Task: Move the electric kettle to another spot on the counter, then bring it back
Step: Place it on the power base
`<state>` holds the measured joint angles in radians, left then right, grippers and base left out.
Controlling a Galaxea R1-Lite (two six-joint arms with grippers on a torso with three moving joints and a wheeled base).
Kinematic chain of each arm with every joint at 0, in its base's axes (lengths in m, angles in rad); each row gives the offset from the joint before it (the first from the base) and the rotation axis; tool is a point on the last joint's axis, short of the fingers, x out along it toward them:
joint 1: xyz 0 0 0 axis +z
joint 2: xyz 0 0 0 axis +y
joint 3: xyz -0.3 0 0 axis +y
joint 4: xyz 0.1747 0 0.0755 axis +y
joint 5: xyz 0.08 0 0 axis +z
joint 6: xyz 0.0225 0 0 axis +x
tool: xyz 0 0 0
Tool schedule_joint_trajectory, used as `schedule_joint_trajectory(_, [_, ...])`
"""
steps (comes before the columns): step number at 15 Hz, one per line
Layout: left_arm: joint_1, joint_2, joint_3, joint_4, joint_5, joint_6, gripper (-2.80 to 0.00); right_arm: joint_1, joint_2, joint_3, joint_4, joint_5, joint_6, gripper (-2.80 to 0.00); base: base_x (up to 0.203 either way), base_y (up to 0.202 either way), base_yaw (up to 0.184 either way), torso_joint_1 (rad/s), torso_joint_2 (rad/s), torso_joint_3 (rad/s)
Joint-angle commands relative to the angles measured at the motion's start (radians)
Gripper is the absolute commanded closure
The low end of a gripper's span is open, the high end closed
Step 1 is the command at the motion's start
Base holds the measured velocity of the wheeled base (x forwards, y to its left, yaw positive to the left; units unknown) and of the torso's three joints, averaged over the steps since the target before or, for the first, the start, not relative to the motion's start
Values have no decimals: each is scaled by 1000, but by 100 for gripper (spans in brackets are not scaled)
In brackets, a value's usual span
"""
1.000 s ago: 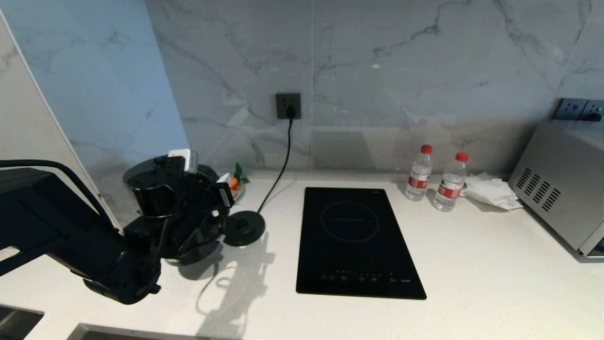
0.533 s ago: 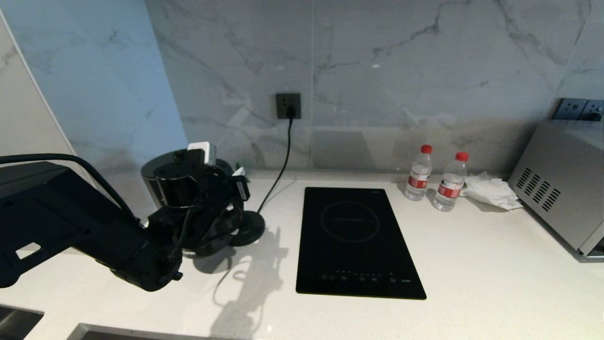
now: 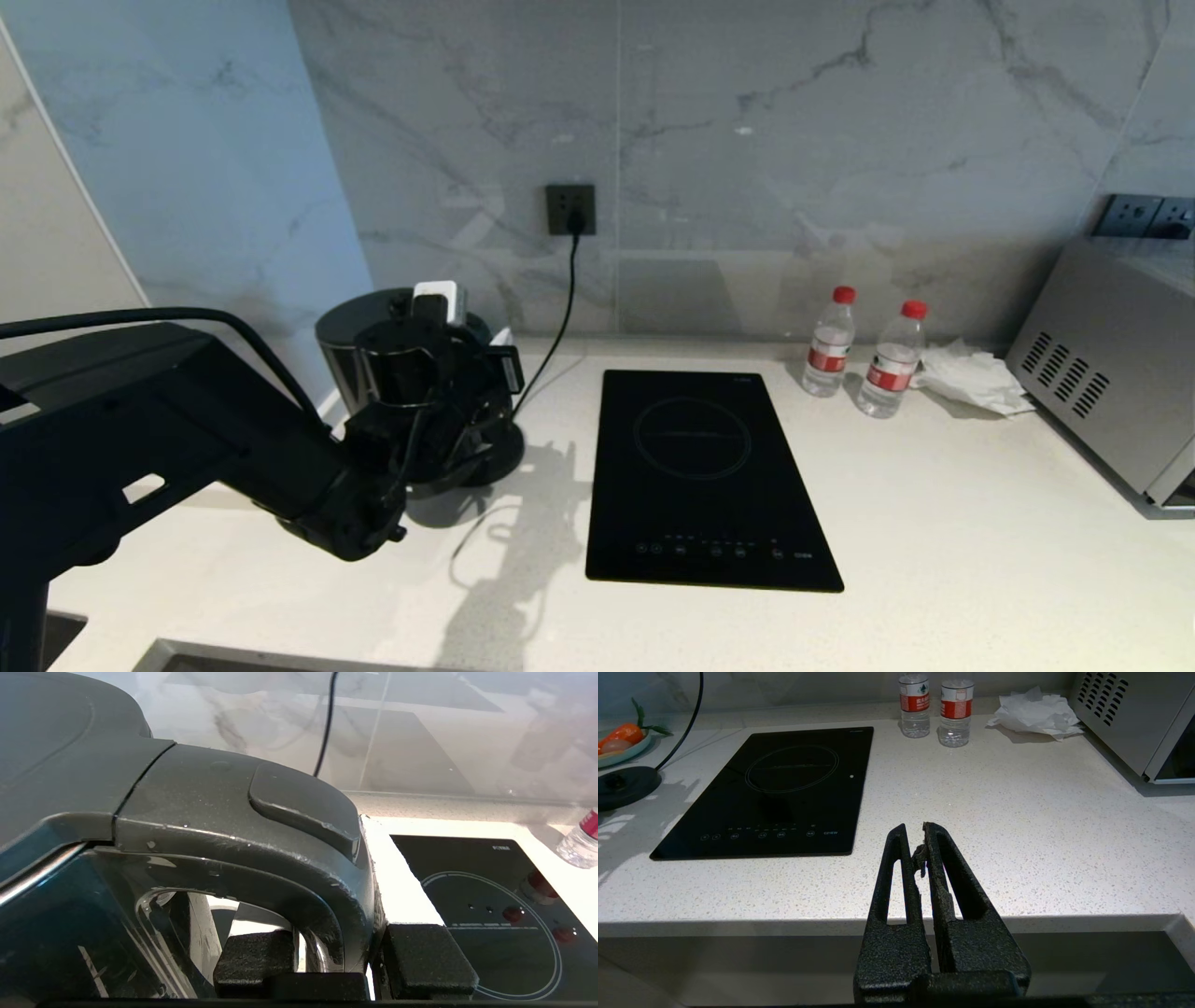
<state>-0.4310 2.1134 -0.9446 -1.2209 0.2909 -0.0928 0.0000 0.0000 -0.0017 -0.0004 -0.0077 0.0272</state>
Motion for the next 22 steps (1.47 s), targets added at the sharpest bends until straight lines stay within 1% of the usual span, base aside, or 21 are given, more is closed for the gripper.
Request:
schedule_joint_trajectory(1, [-19,28,-31,-8,6,-1,0,0,0,0,0,0,0,0,0,0,0,0,0,0])
schedule_joint_trajectory(5, [-54,103,-132,-8,95,1,0,0,0,0,-1,0,0,0,0,0,0,0,0,0])
schedule_joint_trajectory(9, [-85,118,-161,21,103,1,0,0,0,0,0,0,0,0,0,0,0,0,0,0])
schedule_joint_trajectory(12, [-98,146,-213,24,140,1,0,0,0,0,0,0,0,0,0,0,0,0,0,0])
schedule_joint_trajectory(13, [-103,150,-224,31,142,1,0,0,0,0,-1,0,0,0,0,0,0,0,0,0])
schedule_joint_trajectory(17, [-129,142,-223,35,151,5,0,0,0,0,0,0,1,0,0,0,0,0,0,0])
schedule_joint_trajectory(22, [-129,151,-220,28,160,53,0,0,0,0,0,0,0,0,0,0,0,0,0,0])
